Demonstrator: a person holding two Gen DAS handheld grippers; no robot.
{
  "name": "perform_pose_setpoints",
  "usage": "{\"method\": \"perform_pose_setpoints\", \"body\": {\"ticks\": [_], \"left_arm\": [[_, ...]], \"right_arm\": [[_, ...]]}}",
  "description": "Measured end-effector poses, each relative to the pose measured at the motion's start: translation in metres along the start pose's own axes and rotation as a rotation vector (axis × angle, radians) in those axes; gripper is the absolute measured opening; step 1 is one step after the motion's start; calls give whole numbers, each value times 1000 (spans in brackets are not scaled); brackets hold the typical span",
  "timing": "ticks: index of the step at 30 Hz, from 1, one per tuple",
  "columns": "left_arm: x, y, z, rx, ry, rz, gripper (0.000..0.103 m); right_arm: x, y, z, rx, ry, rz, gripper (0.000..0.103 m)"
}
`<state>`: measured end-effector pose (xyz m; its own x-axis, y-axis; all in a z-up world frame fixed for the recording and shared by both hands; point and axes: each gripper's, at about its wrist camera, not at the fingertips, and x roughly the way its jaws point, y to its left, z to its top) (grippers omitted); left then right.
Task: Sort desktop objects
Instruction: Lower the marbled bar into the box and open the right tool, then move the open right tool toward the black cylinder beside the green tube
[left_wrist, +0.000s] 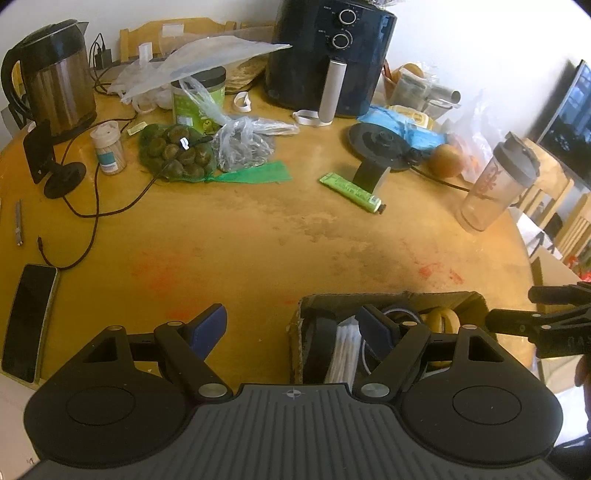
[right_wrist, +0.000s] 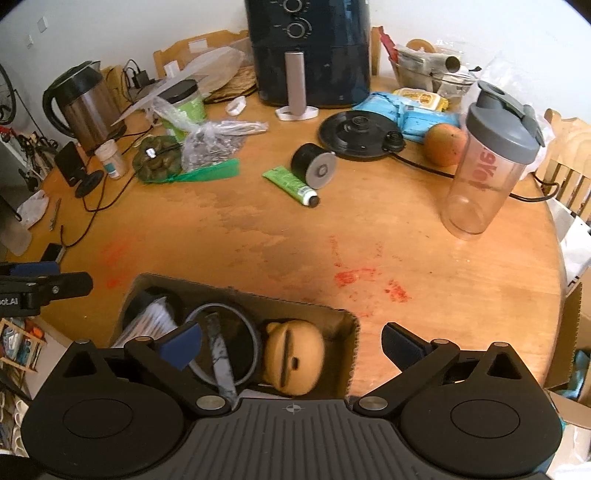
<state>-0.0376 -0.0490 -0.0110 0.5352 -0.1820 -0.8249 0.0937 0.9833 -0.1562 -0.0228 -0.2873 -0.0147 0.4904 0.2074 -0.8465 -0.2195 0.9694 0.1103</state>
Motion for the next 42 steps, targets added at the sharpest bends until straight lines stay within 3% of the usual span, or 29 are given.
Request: {"method": "perform_pose_setpoints", "body": {"ticks": [12,17,27,36,42], "left_arm": [[12,-14,6,-3,22,6,79],[16,-18,10,-7,32,16,79],[25,-24,15,-13,52,36,79],[29,-27,18,-13,68,59,79],[30,-28,19,-16,76,76,79]], "right_arm": [[10,-26,3,2,17,-69,103],[14,-30,7,-56,9,-118,103],[22,-48,17,-42,3,-140,103],[37,-77,36,60,60,-41,103],[46,-86,47,40,62,1,103]]}}
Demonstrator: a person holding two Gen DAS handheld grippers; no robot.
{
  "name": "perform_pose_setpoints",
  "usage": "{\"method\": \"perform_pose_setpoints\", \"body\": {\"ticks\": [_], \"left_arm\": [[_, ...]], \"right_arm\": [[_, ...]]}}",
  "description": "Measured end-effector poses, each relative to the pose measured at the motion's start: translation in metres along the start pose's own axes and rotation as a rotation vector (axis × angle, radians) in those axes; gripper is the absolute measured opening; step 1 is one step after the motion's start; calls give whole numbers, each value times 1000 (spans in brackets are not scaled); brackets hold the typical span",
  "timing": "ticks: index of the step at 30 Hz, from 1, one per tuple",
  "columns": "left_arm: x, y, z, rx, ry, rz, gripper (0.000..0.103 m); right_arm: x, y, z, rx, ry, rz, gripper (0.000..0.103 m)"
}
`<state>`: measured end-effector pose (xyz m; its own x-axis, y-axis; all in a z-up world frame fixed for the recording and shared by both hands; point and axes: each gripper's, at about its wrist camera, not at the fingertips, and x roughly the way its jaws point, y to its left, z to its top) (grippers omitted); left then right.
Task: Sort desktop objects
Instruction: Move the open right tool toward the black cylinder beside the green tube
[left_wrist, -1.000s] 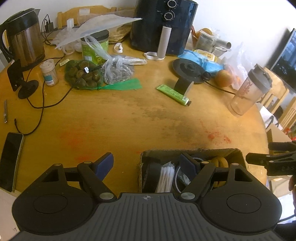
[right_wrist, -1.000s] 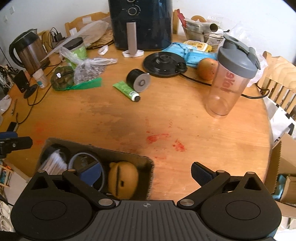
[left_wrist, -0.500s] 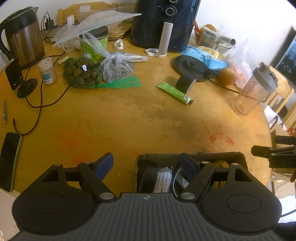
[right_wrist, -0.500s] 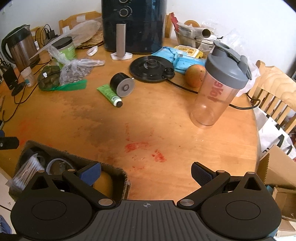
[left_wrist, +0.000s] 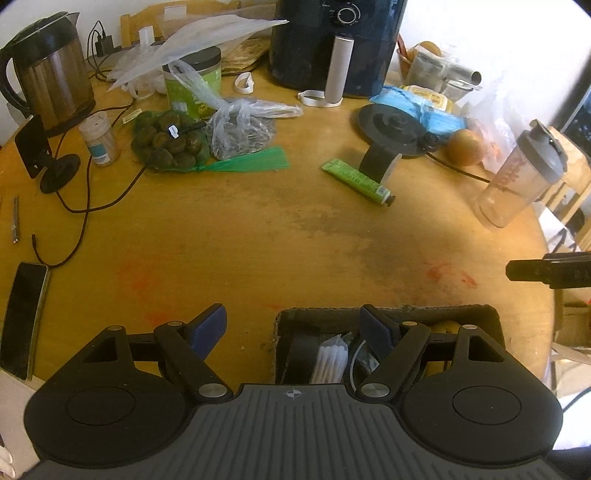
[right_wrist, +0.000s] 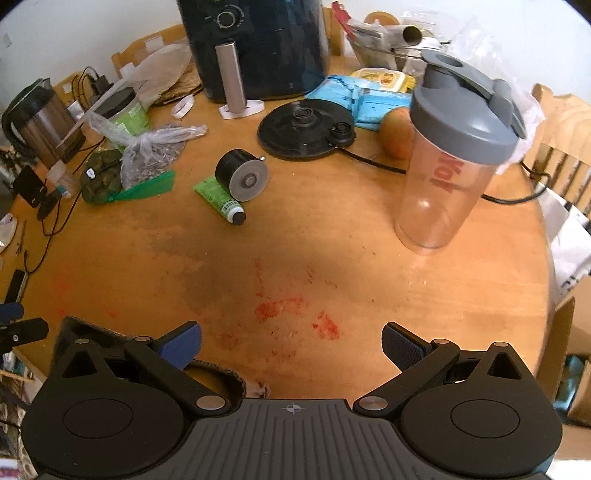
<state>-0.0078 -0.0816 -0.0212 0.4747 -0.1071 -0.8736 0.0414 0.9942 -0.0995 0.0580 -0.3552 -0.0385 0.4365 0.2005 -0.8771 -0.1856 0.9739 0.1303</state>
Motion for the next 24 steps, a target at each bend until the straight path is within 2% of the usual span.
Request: {"method": "perform_pose_setpoints", "body": {"ticks": [7,16,24], "left_arm": [[-1,0,2,-18,-2,12,79],[-1,5,-2,-58,5,37,79],[-3,10,-5,-89,11,61,79]], "right_arm": [[14,-7,14,-49,19,-20,102],[24,-20,31,-108,-22,-42,102],[37,-15,45,-177,-43,17,102]]}}
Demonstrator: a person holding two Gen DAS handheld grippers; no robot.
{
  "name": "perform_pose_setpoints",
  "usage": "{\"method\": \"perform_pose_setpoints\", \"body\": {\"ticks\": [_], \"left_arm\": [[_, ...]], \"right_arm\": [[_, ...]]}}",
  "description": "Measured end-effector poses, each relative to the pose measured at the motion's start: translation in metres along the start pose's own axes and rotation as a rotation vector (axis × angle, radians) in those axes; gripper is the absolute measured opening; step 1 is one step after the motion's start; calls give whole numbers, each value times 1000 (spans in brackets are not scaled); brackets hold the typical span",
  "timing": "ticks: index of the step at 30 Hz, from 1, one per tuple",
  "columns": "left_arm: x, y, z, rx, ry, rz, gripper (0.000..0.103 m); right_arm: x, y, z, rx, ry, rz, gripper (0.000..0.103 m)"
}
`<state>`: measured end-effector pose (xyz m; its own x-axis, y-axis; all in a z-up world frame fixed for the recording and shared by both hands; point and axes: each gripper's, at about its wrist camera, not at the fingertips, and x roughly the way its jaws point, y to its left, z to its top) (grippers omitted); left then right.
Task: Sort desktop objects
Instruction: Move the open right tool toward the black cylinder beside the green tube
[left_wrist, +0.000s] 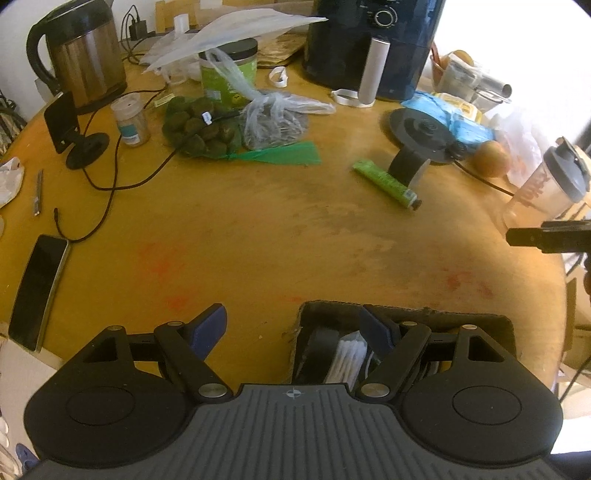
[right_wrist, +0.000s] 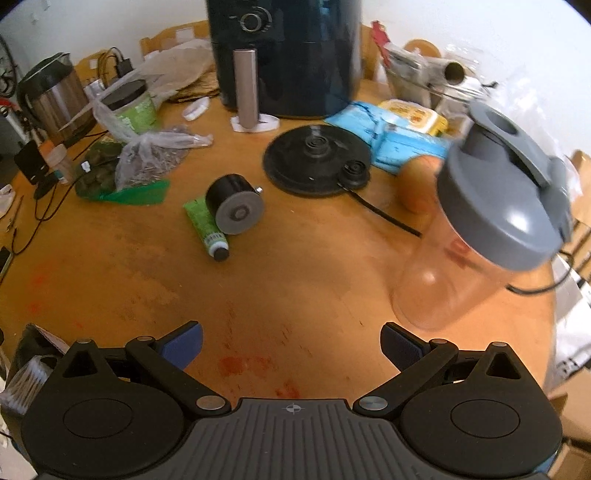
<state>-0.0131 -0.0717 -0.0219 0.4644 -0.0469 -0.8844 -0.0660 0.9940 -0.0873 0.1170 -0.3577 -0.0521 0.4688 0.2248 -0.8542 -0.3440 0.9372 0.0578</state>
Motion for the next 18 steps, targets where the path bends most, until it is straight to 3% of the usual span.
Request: {"method": "perform_pose_setpoints", "body": {"ticks": [10,18], "left_arm": [[-2,7,-7,-30,18,30,79],[-7,12,-11,-59,20,53,79]], "right_arm": [[22,15,25,-177,-44,19,103],[39,22,47,-224,-61,76,103]]}}
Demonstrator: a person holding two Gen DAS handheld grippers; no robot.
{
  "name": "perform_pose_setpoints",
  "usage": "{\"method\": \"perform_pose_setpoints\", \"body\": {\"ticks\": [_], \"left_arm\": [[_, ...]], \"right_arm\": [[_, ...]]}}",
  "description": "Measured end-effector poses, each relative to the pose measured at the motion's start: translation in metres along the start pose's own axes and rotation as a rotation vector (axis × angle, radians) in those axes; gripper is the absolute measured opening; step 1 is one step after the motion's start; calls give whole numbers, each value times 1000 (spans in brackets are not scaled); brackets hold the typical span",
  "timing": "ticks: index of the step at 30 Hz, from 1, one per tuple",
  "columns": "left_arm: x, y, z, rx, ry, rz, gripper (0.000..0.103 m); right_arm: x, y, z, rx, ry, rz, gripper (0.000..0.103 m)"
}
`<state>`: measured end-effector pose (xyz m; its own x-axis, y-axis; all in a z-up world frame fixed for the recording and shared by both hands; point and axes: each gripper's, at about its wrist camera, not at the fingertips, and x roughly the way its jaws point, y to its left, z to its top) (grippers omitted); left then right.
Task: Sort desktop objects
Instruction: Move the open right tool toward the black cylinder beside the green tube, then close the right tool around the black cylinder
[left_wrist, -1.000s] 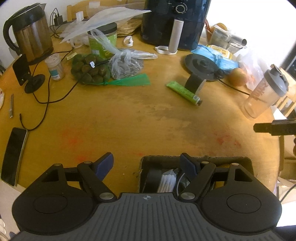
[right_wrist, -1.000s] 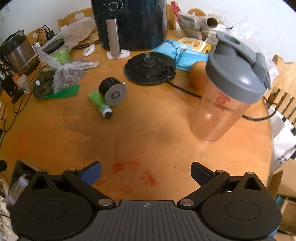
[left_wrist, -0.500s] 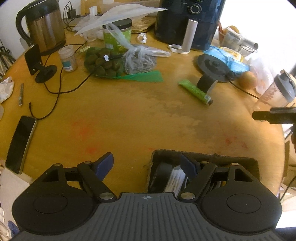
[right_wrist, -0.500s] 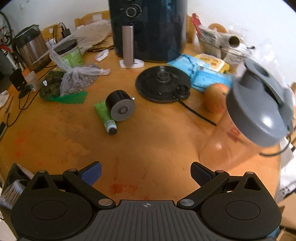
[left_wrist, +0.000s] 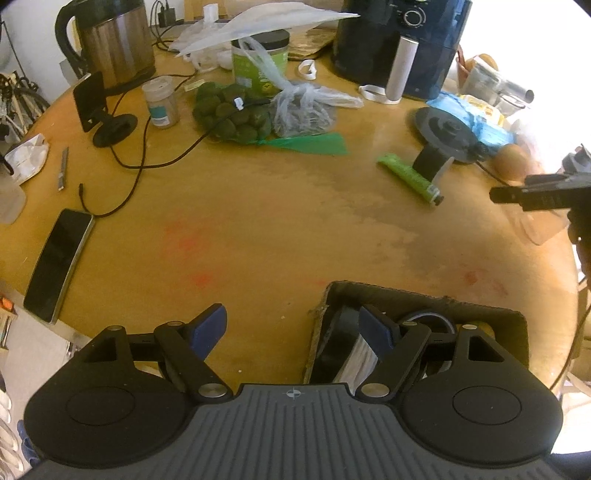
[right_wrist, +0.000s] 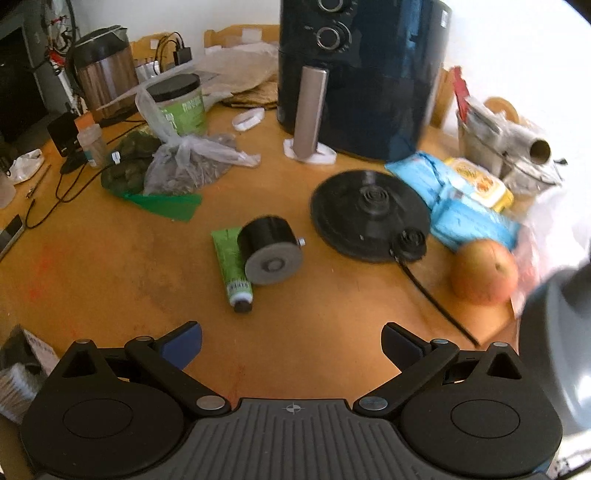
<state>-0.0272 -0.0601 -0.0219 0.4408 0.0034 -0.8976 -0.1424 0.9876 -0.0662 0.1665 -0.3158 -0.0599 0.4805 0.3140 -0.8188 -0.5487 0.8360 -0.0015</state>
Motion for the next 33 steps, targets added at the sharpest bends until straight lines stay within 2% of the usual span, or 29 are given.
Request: {"method": "perform_pose_setpoints", "body": {"ticks": [21,24,28,33], "left_arm": [[-9,19,-10,-91,8,45,79],[-9,21,-13,-105,14,55,79],[-11,23,-17,-120,21,67,79],[-12,26,-24,-138,32,83,79]], "right_arm": [[61,6,30,-44,-62,55,101],[70,6,33,-46,-56,71,92],[83,2,34,-34,-42,88,86],[94,-1,37,-27,-30,119,83]]}}
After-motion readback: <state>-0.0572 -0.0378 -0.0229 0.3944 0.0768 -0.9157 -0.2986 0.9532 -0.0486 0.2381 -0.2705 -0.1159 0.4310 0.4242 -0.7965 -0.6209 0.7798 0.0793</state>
